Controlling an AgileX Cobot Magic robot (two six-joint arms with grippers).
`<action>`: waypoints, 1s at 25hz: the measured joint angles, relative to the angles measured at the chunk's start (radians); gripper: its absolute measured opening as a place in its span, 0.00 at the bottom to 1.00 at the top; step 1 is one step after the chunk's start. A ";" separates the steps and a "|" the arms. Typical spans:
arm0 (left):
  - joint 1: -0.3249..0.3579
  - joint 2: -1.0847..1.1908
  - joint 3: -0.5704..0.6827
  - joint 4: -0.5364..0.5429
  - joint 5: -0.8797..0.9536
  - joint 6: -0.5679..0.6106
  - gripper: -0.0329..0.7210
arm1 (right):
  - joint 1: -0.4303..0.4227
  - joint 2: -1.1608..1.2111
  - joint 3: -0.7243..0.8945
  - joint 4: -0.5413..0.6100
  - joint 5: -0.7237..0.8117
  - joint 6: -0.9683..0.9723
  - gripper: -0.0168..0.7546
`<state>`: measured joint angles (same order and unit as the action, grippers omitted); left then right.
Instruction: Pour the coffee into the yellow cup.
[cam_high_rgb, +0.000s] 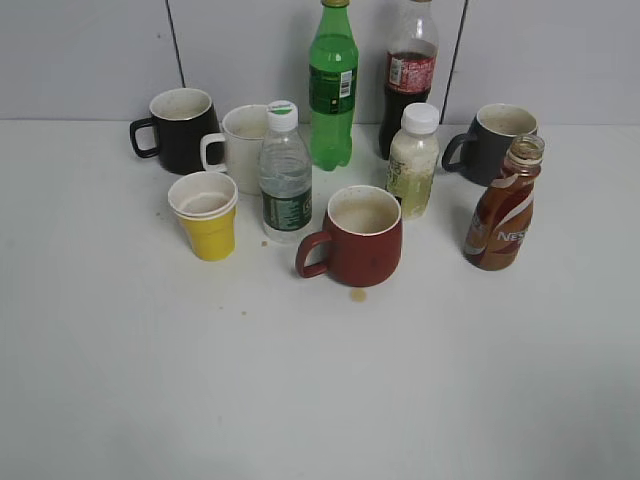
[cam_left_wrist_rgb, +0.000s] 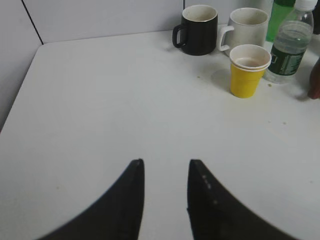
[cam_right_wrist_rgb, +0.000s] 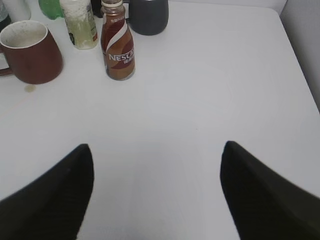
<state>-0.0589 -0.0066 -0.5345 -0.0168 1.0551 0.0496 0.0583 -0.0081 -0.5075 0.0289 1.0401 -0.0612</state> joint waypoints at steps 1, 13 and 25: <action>0.000 0.000 0.000 0.000 0.000 0.000 0.35 | 0.000 0.000 0.000 0.000 0.000 0.000 0.79; 0.000 0.000 0.000 0.000 0.000 0.000 0.35 | 0.000 0.000 0.000 0.000 0.000 0.000 0.79; 0.000 0.000 0.000 0.000 0.000 0.000 0.35 | 0.000 -0.001 0.000 0.000 -0.001 0.000 0.79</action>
<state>-0.0589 -0.0066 -0.5345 -0.0168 1.0551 0.0496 0.0583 -0.0093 -0.5075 0.0289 1.0391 -0.0612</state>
